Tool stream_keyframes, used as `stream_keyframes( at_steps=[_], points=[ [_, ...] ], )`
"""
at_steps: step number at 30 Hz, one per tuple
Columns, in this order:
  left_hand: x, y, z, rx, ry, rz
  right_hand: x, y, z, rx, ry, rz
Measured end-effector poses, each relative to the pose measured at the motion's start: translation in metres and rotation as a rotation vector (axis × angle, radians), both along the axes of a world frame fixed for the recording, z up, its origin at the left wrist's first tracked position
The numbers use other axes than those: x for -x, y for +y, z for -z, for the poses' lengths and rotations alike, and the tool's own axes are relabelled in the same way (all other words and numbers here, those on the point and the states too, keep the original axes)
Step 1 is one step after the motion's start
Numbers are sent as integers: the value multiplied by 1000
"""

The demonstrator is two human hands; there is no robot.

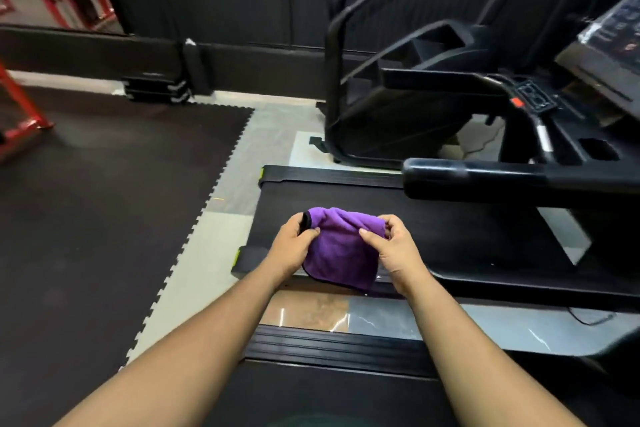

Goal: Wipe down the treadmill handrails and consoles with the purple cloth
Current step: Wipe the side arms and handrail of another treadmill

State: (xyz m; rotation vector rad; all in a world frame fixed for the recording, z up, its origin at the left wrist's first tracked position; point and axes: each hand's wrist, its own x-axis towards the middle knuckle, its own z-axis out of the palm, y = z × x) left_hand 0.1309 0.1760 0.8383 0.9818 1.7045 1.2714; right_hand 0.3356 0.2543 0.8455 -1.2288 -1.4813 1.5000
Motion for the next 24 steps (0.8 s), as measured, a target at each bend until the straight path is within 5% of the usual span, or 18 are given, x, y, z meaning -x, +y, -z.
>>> stream_keyframes(
  at_steps=[14,24],
  points=[
    [175,-63,7,-51,-162,-226,212,-19,-9,-129,5,-134],
    [283,-114,-7,-14,-158,-658,380,-33,-4,-42,22,-482]
  ],
)
